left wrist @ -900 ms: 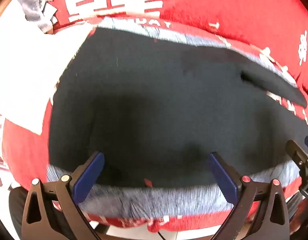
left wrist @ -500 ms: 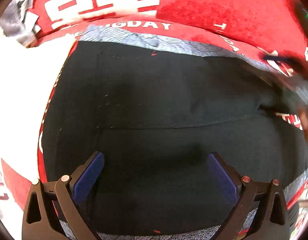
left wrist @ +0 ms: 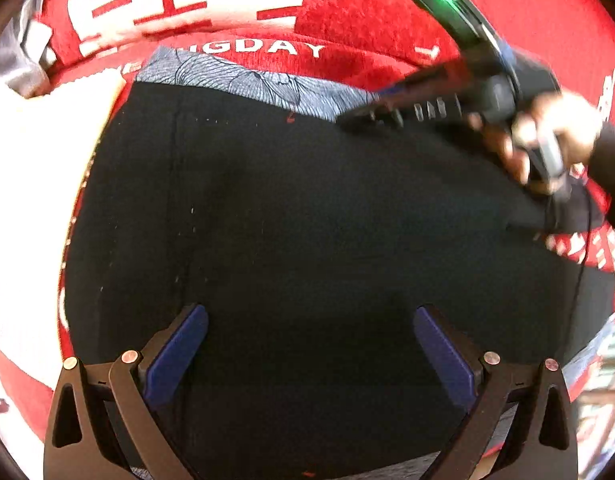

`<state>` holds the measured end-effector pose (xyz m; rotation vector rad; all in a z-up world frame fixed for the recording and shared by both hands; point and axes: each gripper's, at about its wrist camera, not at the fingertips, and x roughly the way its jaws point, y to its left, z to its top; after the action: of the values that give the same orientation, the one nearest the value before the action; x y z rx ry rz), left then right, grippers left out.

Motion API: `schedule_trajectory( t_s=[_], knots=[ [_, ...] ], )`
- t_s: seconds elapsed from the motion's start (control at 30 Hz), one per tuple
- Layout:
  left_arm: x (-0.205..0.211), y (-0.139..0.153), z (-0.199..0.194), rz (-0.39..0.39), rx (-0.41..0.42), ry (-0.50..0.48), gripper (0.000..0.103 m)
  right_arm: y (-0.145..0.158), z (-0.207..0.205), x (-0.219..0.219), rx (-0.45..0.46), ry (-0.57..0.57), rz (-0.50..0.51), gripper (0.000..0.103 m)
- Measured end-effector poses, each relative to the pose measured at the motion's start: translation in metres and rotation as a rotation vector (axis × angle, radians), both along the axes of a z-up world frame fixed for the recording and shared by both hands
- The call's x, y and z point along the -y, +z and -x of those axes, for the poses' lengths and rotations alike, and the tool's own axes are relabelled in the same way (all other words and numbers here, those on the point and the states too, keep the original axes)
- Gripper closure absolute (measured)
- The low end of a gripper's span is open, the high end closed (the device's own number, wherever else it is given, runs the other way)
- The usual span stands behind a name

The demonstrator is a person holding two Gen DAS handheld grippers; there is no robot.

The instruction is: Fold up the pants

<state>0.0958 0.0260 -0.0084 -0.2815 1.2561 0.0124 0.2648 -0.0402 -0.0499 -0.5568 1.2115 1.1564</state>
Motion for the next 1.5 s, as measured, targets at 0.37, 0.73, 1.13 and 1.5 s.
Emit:
schedule_trajectory(
  t_s=[0.37,0.73,1.13,1.5],
  knots=[
    [-0.082,0.037,-0.076,0.459,0.074,0.391,0.000,0.074,0.101,0.037,0.404,-0.032,-0.087,0.099],
    [-0.066,-0.021,-0.096,0.179,-0.135,0.439,0.057,0.055,0.123,0.035,0.474,-0.067,-0.075,0.099],
    [-0.072,-0.018,-0.071,0.161,-0.076,0.405,0.066,0.043,0.060,0.046,0.345,-0.121,-0.002,0.027],
    [-0.066,0.067,0.036,0.329,0.136,0.315,0.075,0.131,0.162,0.072,0.503,-0.149,-0.047,0.088]
  ],
)
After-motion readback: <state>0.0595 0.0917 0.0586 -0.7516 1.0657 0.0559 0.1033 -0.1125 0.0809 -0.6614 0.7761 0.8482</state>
